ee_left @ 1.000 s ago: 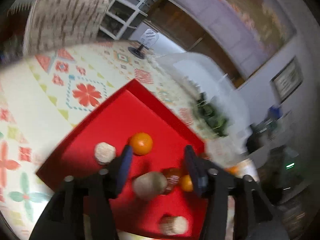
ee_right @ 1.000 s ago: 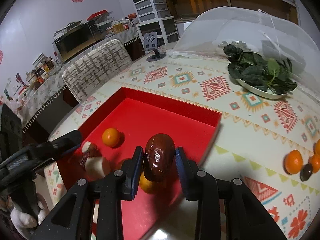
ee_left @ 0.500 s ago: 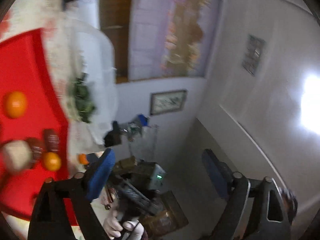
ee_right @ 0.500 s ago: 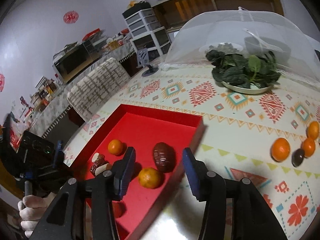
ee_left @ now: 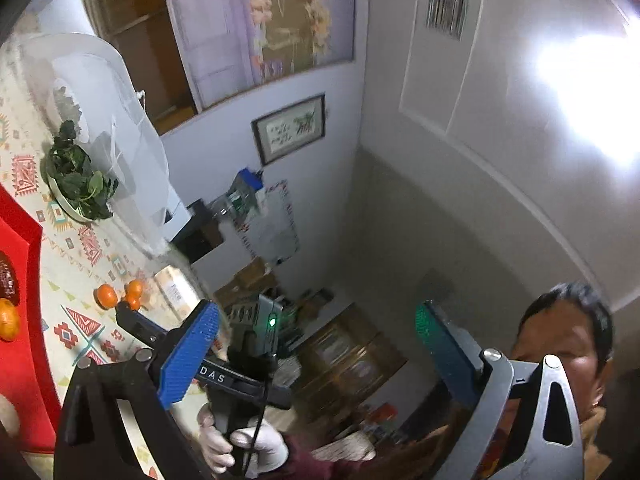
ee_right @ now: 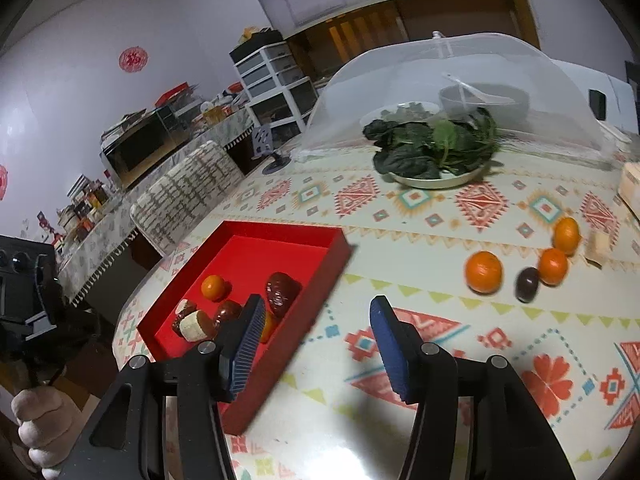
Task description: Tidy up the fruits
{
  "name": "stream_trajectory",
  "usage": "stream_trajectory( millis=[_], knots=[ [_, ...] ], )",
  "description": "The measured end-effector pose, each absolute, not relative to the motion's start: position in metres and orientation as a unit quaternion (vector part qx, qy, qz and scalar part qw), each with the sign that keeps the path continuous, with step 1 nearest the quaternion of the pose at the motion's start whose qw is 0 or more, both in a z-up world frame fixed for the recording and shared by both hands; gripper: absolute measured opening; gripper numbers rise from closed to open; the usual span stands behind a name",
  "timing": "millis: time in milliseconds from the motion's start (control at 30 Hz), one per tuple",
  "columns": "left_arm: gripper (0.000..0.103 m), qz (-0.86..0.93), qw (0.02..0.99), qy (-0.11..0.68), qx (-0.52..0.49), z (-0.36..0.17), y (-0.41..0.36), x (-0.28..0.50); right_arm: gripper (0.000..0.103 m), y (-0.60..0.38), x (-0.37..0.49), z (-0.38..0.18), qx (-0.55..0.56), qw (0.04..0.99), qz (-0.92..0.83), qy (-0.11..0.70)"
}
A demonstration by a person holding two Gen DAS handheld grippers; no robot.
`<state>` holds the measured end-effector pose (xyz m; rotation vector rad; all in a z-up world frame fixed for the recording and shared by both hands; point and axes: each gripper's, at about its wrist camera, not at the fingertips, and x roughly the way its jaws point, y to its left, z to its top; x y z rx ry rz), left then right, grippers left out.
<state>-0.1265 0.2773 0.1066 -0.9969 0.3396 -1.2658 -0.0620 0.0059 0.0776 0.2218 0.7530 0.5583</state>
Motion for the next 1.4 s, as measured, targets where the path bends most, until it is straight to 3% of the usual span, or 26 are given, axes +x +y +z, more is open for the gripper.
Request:
stream_trajectory(
  millis=[333,433,700,1100,1400],
  knots=[
    [0.099,-0.557,0.679,0.246,-0.410,0.106,0.179,-0.130,0.062,-0.070,-0.053,0.102,0.172,0.914,0.155,0.334],
    [0.099,-0.548,0.679,0.277,-0.402,0.102,0.145,-0.132,0.071,-0.087,-0.051,0.111,0.195,0.920,0.111,0.322],
    [0.101,-0.555,0.707,0.319,-0.301,0.114,0.072,-0.160,0.072,-0.101,-0.047,0.105,0.236,0.911,0.073,0.331],
    [0.101,-0.563,0.685,0.328,-0.325,0.106,0.074,-0.156,0.072,-0.156,-0.051,0.112,0.270,0.913,0.026,0.305],
    [0.101,-0.465,0.763,0.334,-0.299,0.108,0.101,-0.119,0.074,-0.213,-0.060,0.096,0.246,0.912,0.013,0.329]
  ],
)
